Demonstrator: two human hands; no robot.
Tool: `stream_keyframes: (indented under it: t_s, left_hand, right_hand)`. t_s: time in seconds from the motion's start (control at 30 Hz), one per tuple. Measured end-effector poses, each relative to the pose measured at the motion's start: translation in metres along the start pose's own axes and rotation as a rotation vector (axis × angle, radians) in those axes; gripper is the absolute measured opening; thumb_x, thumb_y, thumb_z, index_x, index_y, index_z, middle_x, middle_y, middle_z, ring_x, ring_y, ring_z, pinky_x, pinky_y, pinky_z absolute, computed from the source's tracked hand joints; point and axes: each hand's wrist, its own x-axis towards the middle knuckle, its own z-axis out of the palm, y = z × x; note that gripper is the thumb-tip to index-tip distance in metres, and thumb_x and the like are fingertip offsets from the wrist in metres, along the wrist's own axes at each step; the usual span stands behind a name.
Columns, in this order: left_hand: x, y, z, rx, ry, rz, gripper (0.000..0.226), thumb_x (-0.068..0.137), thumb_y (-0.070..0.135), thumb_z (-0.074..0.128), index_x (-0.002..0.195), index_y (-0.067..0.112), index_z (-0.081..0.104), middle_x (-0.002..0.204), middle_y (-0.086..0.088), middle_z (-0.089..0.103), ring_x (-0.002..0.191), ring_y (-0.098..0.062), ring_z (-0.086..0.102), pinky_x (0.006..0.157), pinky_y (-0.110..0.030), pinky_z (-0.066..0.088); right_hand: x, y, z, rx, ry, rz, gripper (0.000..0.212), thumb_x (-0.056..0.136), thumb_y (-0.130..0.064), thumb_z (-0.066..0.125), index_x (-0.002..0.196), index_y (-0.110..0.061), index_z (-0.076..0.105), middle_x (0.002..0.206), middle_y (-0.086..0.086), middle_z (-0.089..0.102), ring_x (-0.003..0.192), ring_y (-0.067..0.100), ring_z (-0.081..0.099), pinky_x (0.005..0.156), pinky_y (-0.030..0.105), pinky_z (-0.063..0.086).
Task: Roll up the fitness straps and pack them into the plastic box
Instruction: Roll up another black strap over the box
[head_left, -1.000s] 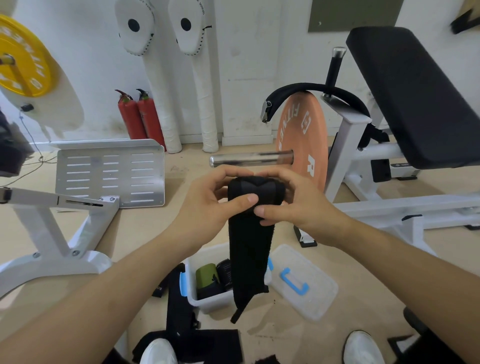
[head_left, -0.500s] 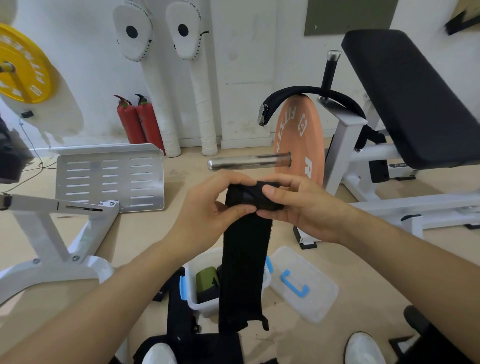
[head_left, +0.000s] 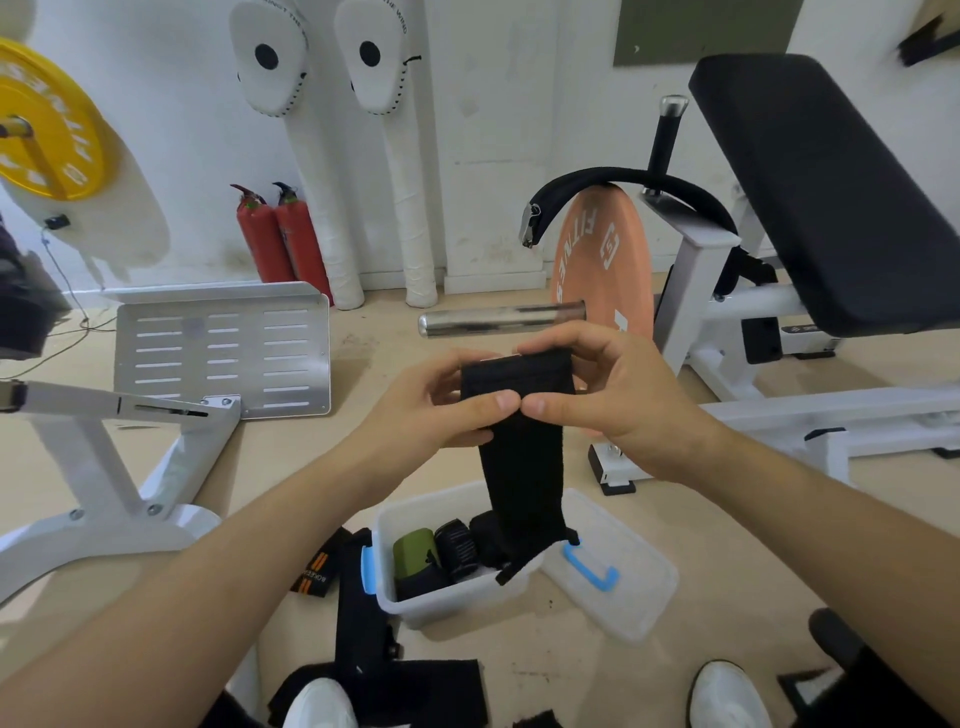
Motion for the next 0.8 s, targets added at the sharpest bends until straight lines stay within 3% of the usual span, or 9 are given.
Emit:
stream_keyframes:
  t_s: [0.13, 0.27, 0.4, 0.53, 0.63, 0.8]
  left_hand:
    - [-0.0023, 0.0045, -0.0012, 0.038, -0.043, -0.022, 0.053, 0.077, 0.032, 0.078, 0.127, 0.022, 0.064, 0.112, 0.005, 0.072, 0.107, -0.019, 0.071, 0.088, -0.047, 0.062]
    - [-0.0044, 0.0045, 0.0007, 0.055, -0.007, 0.004, 0.063, 0.070, 0.030, 0.080, 0.129, 0.023, 0.062, 0.113, 0.002, 0.072, 0.101, -0.020, 0.073, 0.075, -0.038, 0.062]
    - [-0.0044, 0.0061, 0.0005, 0.044, 0.026, 0.064, 0.063, 0.069, 0.023, 0.084, 0.128, 0.026, 0.061, 0.112, 0.001, 0.073, 0.097, -0.018, 0.073, 0.064, -0.029, 0.057]
    - [-0.0031, 0.0027, 0.0011, 0.112, 0.075, 0.189, 0.060, 0.076, 0.003, 0.086, 0.126, 0.028, 0.061, 0.115, 0.005, 0.071, 0.107, -0.020, 0.067, 0.063, -0.033, 0.059]
    - [-0.0027, 0.0004, 0.0020, 0.185, 0.114, 0.292, 0.063, 0.075, -0.001, 0.086, 0.124, 0.029, 0.059, 0.119, 0.008, 0.068, 0.112, -0.018, 0.063, 0.064, -0.025, 0.056]
    - [-0.0049, -0.0015, 0.0045, 0.309, 0.115, 0.403, 0.065, 0.076, -0.007, 0.082, 0.120, 0.034, 0.056, 0.115, 0.017, 0.062, 0.107, -0.009, 0.057, 0.060, -0.015, 0.051]
  right_hand:
    - [-0.0003, 0.0003, -0.0017, -0.076, -0.057, -0.041, 0.047, 0.075, -0.002, 0.084, 0.119, -0.006, 0.067, 0.115, 0.005, 0.070, 0.115, 0.020, 0.065, 0.090, 0.036, 0.059]
    - [0.0024, 0.0008, -0.0031, -0.183, -0.070, -0.019, 0.058, 0.075, -0.004, 0.086, 0.128, -0.013, 0.063, 0.123, -0.003, 0.066, 0.121, 0.015, 0.062, 0.097, 0.039, 0.057]
    - [-0.0002, -0.0002, 0.0001, 0.000, -0.115, 0.220, 0.052, 0.084, -0.015, 0.078, 0.132, -0.022, 0.059, 0.127, -0.001, 0.065, 0.115, 0.019, 0.066, 0.071, 0.049, 0.063]
    - [-0.0009, -0.0014, 0.0023, 0.181, -0.203, 0.403, 0.045, 0.090, -0.042, 0.063, 0.132, -0.025, 0.061, 0.128, 0.000, 0.068, 0.115, 0.022, 0.068, 0.069, 0.045, 0.061]
    - [-0.0020, -0.0021, 0.0038, 0.228, -0.225, 0.495, 0.048, 0.090, -0.055, 0.058, 0.129, -0.027, 0.064, 0.124, 0.004, 0.070, 0.112, 0.025, 0.070, 0.070, 0.046, 0.062]
    - [-0.0023, -0.0027, 0.0061, 0.272, -0.168, 0.467, 0.043, 0.086, -0.052, 0.062, 0.122, -0.029, 0.067, 0.121, 0.005, 0.070, 0.108, 0.026, 0.071, 0.062, 0.041, 0.061]
